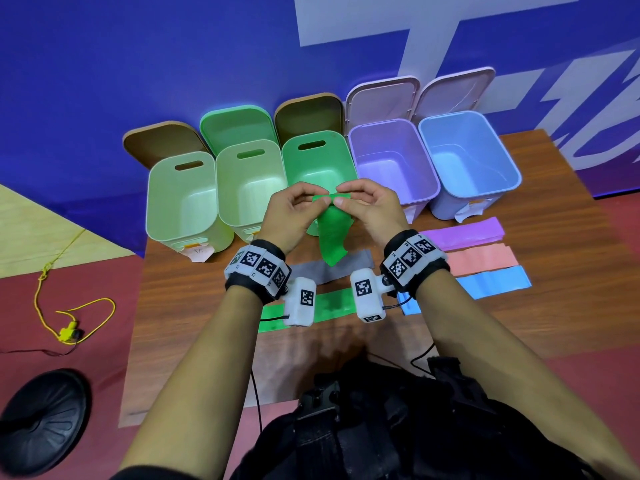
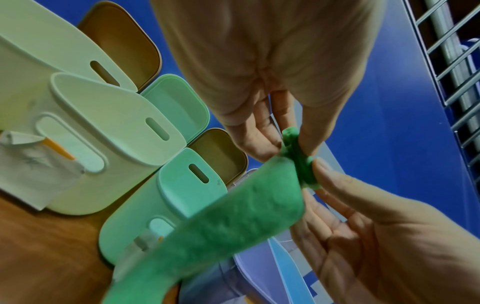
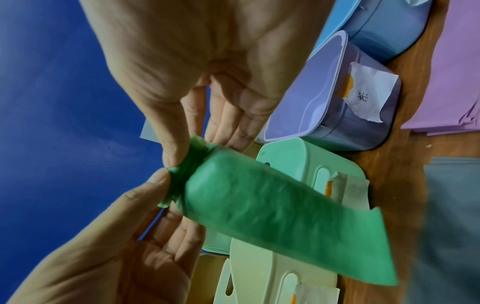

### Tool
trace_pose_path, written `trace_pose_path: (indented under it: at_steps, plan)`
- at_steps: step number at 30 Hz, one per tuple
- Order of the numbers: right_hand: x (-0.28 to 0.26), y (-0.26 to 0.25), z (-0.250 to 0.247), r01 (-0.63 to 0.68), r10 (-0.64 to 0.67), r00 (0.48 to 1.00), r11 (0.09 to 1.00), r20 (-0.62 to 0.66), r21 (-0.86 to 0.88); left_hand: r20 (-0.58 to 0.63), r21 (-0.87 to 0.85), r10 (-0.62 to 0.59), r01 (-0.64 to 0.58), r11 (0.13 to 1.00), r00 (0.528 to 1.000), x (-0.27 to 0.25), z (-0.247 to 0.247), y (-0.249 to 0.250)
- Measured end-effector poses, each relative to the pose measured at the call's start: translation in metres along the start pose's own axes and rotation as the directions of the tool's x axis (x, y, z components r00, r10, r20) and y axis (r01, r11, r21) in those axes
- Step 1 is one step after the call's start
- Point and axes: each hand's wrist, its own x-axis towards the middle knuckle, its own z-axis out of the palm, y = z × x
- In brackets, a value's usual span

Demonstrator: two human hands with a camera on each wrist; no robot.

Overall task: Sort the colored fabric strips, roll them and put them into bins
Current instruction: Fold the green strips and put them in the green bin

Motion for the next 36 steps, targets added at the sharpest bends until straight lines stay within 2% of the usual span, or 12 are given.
trace_pose_path:
  at_steps: [4, 13, 21, 25, 31, 36]
  plan:
    - [0.0016, 0.0029, 0.0012, -0.028, 0.028, 0.999, 0.999, -0.023, -0.019, -0.006, 0.008, 0.033, -0.033, 0.999, 0.999, 0.0015, -0.0004, 0.0005]
    - [0.0021, -0.0002, 0.0031, 0.01, -0.011, 1.0, 0.999, -0.01, -0.054, 0.041, 0.002, 0.028, -0.028, 1.0, 0.999, 0.0002, -0.0037, -0.0002]
    - [0.0, -0.0032, 0.0025, 0.056, -0.057, 0.998, 0.995, -0.009, -0.084, 0.001, 0.005, 0.009, -0.009, 1.0, 1.0, 0.0013, -0.0028, 0.0003]
    - [-0.0022, -0.0052, 0.0012, 0.065, -0.067, 0.998, 0.994, -0.014, -0.089, 0.019, 0.013, -0.006, 0.006, 1.0, 1.0, 0.002, -0.0036, -0.002]
    - [0.001, 0.0004, 0.0028, -0.014, 0.014, 1.0, 0.999, -0.002, -0.031, -0.001, 0.009, 0.035, -0.035, 0.999, 0.999, 0.0024, -0.0037, -0.0012]
    - [0.0, 0.0013, 0.0037, -0.022, 0.021, 1.0, 1.0, 0.021, 0.005, 0.009, 0.052, 0.048, -0.049, 0.997, 0.999, 0.0026, -0.0062, -0.0009]
